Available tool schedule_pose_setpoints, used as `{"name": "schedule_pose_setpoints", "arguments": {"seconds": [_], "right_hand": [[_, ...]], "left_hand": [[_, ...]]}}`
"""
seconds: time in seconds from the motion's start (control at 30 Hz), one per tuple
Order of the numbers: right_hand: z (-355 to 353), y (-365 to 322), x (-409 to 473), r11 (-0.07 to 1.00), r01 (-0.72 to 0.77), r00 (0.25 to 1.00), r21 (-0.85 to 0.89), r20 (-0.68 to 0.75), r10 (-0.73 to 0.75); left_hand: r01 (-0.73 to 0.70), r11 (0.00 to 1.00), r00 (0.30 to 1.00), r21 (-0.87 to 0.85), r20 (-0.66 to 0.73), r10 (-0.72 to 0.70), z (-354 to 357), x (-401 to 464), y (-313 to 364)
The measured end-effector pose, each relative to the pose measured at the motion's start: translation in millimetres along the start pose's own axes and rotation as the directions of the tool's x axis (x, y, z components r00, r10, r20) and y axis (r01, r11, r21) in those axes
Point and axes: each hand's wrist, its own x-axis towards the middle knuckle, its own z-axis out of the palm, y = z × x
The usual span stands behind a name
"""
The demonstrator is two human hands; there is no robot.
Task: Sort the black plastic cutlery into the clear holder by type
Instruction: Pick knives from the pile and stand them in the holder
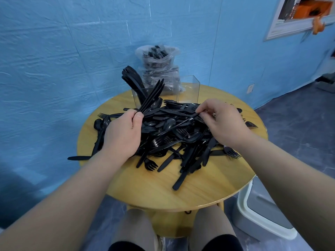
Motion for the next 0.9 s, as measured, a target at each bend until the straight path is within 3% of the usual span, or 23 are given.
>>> {"name": "schedule_pose_setpoints", "arguments": {"seconds": [0.17, 0.43, 0.63, 0.9], "right_hand": [[-14.5, -1.7, -2.7, 0.989, -0.036, 0.999, 0.147, -0.02, 0.04], [-22.2, 1.3, -11.7, 0.955, -0.116, 0.986, 0.271, -0.081, 0.143], [-27.5, 9.7, -13.8, 0.95, -0.12, 0.984, 0.288, -0.093, 0.152], [-39.2, 17.6, -26.7, 0.99, -0.089, 0.996, 0.112, 0.015, 0.088]], "left_hand": [[-0.04, 0.999, 0.997, 0.009, 0.06, 0.039, -3.9, -3.3, 8.6], [-0.186, 0.981, 0.932, -0.048, 0.308, 0.192, 6.5, -18.2, 26.9], [-0.265, 0.963, 0.87, -0.055, 0.417, 0.263, 13.5, -24.1, 39.6], [-0.319, 0.945, 0.831, -0.07, 0.46, 0.314, 23.2, -24.1, 54.5]]}}
